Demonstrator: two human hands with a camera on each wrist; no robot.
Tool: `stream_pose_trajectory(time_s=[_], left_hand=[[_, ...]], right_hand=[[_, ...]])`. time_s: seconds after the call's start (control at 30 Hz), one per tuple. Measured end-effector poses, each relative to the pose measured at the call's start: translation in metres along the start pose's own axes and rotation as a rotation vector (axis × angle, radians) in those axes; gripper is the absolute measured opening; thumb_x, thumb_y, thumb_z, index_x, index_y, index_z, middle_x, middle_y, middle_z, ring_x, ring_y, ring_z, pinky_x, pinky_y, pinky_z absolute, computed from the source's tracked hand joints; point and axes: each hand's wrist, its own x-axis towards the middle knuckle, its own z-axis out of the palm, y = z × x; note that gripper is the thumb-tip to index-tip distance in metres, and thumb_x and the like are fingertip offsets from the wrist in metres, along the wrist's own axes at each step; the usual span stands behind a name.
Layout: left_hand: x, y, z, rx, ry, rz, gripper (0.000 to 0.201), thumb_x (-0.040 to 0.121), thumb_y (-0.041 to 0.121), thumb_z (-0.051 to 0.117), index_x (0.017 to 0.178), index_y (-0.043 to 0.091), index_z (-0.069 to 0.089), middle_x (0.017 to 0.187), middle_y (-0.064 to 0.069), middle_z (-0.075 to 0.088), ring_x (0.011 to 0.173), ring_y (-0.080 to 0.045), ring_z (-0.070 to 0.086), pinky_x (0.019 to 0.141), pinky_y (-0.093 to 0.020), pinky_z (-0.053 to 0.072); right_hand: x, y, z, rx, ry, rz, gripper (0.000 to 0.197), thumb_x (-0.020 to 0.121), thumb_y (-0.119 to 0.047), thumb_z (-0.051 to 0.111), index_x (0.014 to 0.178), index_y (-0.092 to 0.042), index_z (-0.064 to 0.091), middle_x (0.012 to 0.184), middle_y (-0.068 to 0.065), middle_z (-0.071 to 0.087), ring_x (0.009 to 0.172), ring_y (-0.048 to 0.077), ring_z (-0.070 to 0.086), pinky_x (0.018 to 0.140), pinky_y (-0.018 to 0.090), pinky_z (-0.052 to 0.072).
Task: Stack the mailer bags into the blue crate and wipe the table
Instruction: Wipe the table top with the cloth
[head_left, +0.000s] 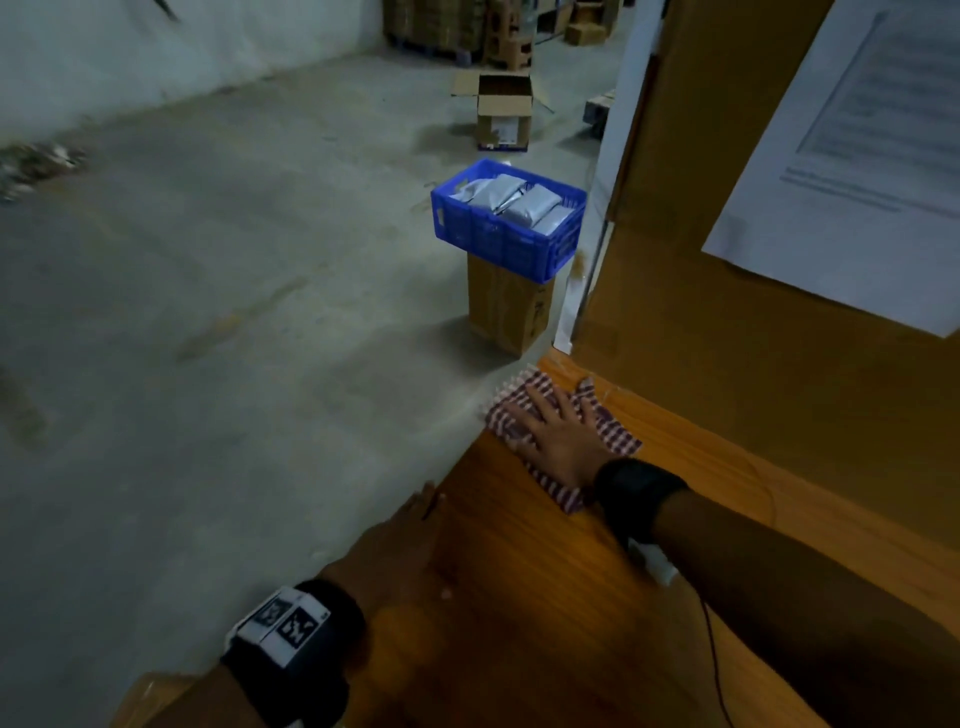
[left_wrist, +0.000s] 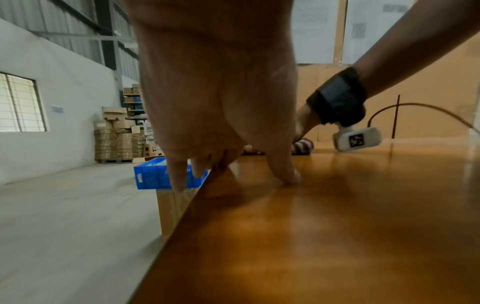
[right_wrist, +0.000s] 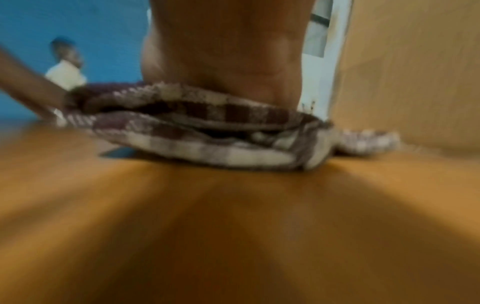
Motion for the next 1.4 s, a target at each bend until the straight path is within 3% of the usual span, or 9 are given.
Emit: stream_pose_trajectory(time_s=[0.17, 0.37, 0.53, 0.63, 0.73, 0.9, 1.13, 1.27, 1.4], left_hand=[[0.019, 0.013, -0.012, 0.063, -0.040, -0.055, 0.131, 0.073, 0.048, 0.081, 0.154, 0.016, -0.017, 0.159, -0.009, -0.027, 0.151, -0.027, -0.003, 0.118, -0.044, 0.026], [0.026, 0.010, -0.015, 0.072, -0.067, -0.061, 0.135, 0.069, 0.051, 0.083, 0.154, 0.019, -0.017, 0.159, -0.003, -0.029, 0.151, -0.025, -0.009, 0.120, -0.042, 0.023], [0.026, 0.012, -0.015, 0.056, -0.059, -0.061, 0.136, 0.069, 0.042, 0.085, 0.153, 0.018, -0.019, 0.155, 0.001, -0.036, 0.145, -0.023, 0.026, 0.105, -0.032, 0.042], [0.028, 0.012, -0.017, 0.070, -0.058, -0.059, 0.137, 0.069, 0.044, 0.084, 0.152, 0.015, -0.021, 0.155, -0.001, -0.036, 0.142, -0.024, 0.033, 0.103, -0.032, 0.044], [0.026, 0.012, -0.019, 0.095, -0.051, -0.045, 0.136, 0.070, 0.048, 0.083, 0.153, 0.014, -0.020, 0.157, -0.002, -0.033, 0.142, -0.025, 0.034, 0.105, -0.036, 0.044], [0.019, 0.006, -0.014, 0.025, -0.049, -0.019, 0.131, 0.074, 0.049, 0.080, 0.153, 0.014, -0.020, 0.157, -0.002, -0.033, 0.147, -0.027, 0.024, 0.111, -0.040, 0.038], [-0.015, -0.006, 0.025, -0.084, -0.038, 0.016, 0.095, 0.097, 0.048, 0.050, 0.152, 0.015, -0.021, 0.148, 0.005, -0.041, 0.147, -0.031, -0.022, 0.121, -0.051, 0.006], [-0.030, -0.016, 0.037, -0.107, -0.019, 0.053, 0.099, 0.096, 0.045, 0.055, 0.151, 0.013, -0.021, 0.151, 0.007, -0.037, 0.145, -0.024, -0.026, 0.120, -0.047, 0.003], [-0.043, -0.033, 0.050, -0.037, 0.019, 0.186, 0.114, 0.064, 0.087, 0.028, 0.138, 0.027, -0.035, 0.143, 0.020, -0.044, 0.134, -0.006, -0.038, 0.117, -0.029, -0.014]], right_hand=[[0.029, 0.023, -0.015, 0.100, 0.018, 0.218, 0.067, 0.093, -0.073, 0.013, 0.153, -0.045, 0.004, 0.165, -0.002, -0.009, 0.149, 0.037, -0.009, 0.112, 0.069, -0.008], [-0.005, 0.007, 0.011, -0.062, 0.025, -0.173, 0.066, 0.092, -0.073, 0.015, 0.152, -0.047, 0.007, 0.165, -0.002, -0.002, 0.150, 0.035, -0.004, 0.113, 0.068, -0.003], [-0.007, 0.066, -0.008, 0.050, 0.032, 0.173, 0.069, 0.092, -0.074, 0.015, 0.153, -0.045, 0.001, 0.165, -0.004, -0.007, 0.150, 0.032, -0.004, 0.116, 0.063, -0.004], [-0.011, 0.033, -0.003, 0.138, 0.023, 0.239, 0.069, 0.094, -0.071, 0.017, 0.155, -0.040, 0.002, 0.165, 0.000, -0.008, 0.149, 0.039, -0.008, 0.113, 0.065, -0.007], [-0.033, -0.018, 0.014, 0.075, -0.010, 0.071, 0.067, 0.095, -0.070, 0.017, 0.154, -0.040, 0.004, 0.165, 0.001, -0.007, 0.149, 0.040, -0.009, 0.113, 0.068, -0.006], [-0.077, -0.014, 0.020, -0.024, -0.070, -0.077, 0.071, 0.092, -0.074, 0.013, 0.154, -0.041, 0.000, 0.164, -0.004, -0.014, 0.149, 0.031, -0.016, 0.116, 0.062, -0.011], [-0.088, 0.038, 0.017, 0.182, -0.022, 0.422, 0.073, 0.092, -0.076, 0.016, 0.154, -0.042, -0.001, 0.164, -0.002, -0.013, 0.149, 0.036, -0.011, 0.114, 0.066, -0.004], [-0.118, -0.051, 0.040, 0.132, -0.021, 0.236, 0.069, 0.095, -0.070, 0.017, 0.155, -0.040, 0.001, 0.164, 0.000, -0.013, 0.149, 0.037, -0.013, 0.114, 0.066, -0.006], [-0.166, -0.111, 0.063, -0.044, -0.111, -0.041, 0.079, 0.085, -0.078, 0.003, 0.155, -0.040, -0.001, 0.163, -0.001, -0.016, 0.148, 0.032, -0.017, 0.115, 0.063, -0.010]])
